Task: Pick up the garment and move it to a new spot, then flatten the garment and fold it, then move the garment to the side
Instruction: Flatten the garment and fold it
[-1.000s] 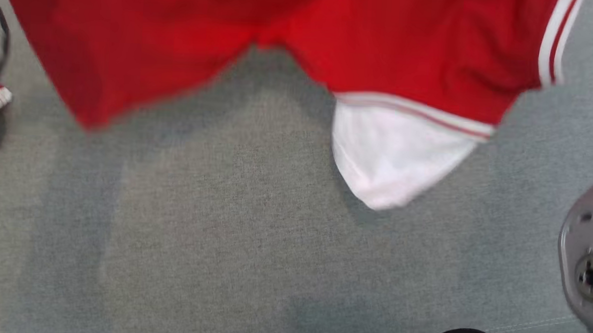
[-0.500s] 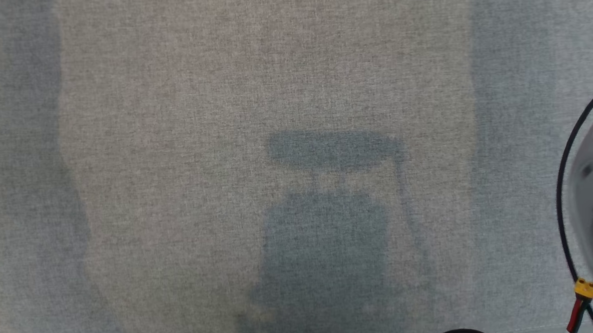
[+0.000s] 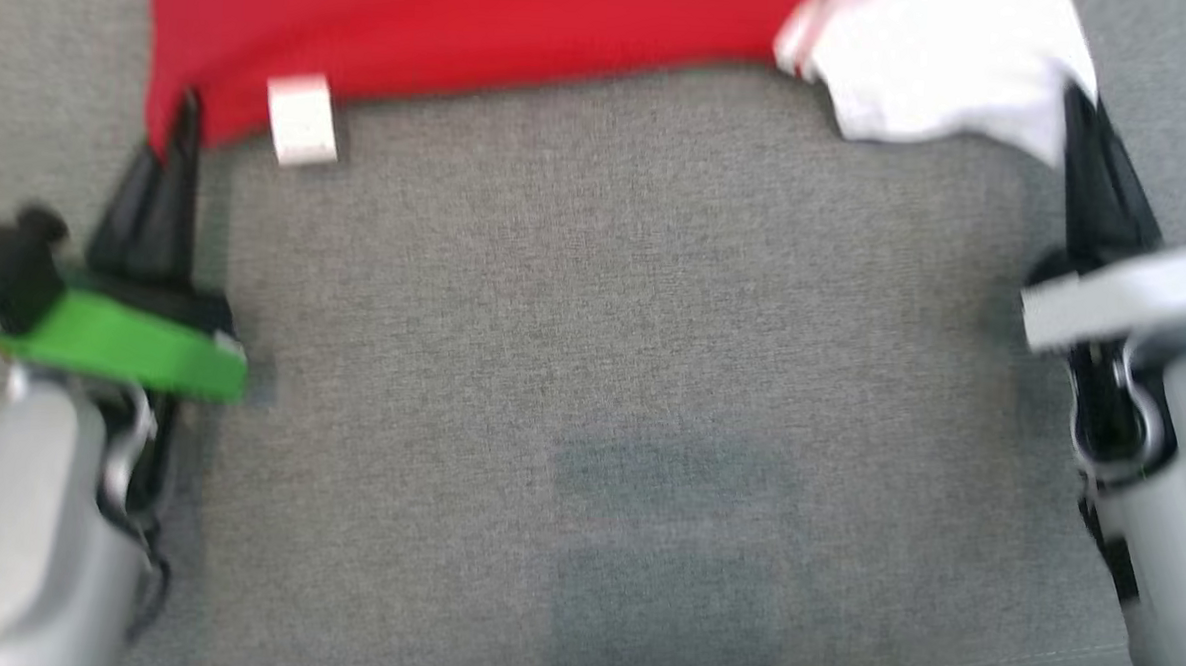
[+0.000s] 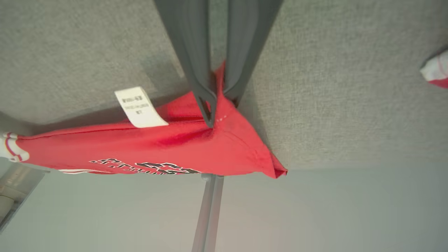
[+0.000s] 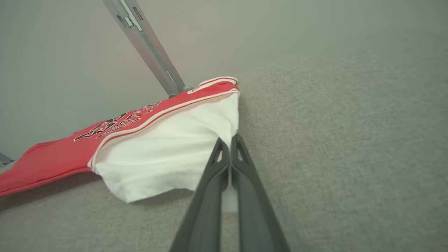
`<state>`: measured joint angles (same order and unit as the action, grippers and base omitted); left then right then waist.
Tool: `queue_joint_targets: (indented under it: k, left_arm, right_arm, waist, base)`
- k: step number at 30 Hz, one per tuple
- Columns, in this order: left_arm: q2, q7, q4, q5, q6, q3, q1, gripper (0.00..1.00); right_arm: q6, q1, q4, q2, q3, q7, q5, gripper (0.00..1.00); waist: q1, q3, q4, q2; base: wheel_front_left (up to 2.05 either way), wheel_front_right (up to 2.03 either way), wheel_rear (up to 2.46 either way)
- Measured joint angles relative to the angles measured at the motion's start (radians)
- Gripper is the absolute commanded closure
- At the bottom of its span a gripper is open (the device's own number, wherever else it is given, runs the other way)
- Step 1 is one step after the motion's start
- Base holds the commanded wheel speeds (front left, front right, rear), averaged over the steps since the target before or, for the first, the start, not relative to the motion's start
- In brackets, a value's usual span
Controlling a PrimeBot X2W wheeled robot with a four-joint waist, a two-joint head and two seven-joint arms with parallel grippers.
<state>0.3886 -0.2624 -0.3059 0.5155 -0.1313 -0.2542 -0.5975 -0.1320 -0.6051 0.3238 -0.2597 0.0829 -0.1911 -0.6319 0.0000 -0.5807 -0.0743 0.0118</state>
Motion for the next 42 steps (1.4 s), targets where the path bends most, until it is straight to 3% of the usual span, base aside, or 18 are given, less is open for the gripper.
queue_joint_targets:
  k: [4,10,17,23,28,36,42]
  left_arm:
    - [-0.052,0.000,0.100,-0.007,0.015,0.038,0.247,1.00]
    - [-0.136,0.000,0.213,-0.005,0.072,0.068,0.593,1.00]
    - [-0.185,0.085,0.379,0.022,0.153,0.026,0.865,1.00]
    - [-0.122,0.255,0.532,0.031,0.170,0.025,0.799,1.00]
    - [-0.071,0.423,0.521,0.036,0.185,0.037,0.610,1.00]
    - [-0.086,0.566,0.322,0.035,0.167,-0.030,0.339,1.00]
    - [-0.126,0.592,0.160,0.019,0.162,-0.078,0.242,1.00]
  right_arm:
    - [0.000,0.233,-0.080,-0.028,-0.035,0.009,-0.033,1.00]
    - [0.000,0.558,-0.192,-0.033,-0.063,0.047,-0.046,1.00]
    - [0.001,0.843,-0.406,0.017,-0.126,0.095,-0.072,1.00]
    - [0.001,0.719,-0.507,0.042,-0.130,0.190,-0.075,1.00]
    - [0.001,0.432,-0.363,0.060,-0.090,0.279,-0.031,1.00]
    - [0.001,0.215,-0.101,0.059,-0.066,0.264,0.032,1.00]
    - [0.001,0.159,0.022,0.055,-0.047,0.224,0.072,1.00]
  waist:
    - [0.0000,0.082,0.005,0.0000]
    - [-0.0001,0.208,0.009,0.0000]
    - [-0.0001,0.325,0.008,0.0000]
    - [-0.0001,0.327,0.005,0.0000]
    - [-0.0001,0.272,0.007,0.0000]
    - [0.0000,0.232,0.056,0.0000]
    - [0.0000,0.231,0.087,0.0000]
  base:
    - [0.00,0.00,0.00]
    - [0.00,0.00,0.00]
    - [0.00,0.00,0.00]
    - [0.00,0.00,0.00]
    - [0.00,0.00,0.00]
    - [0.00,0.00,0.00]
    - [0.00,0.00,0.00]
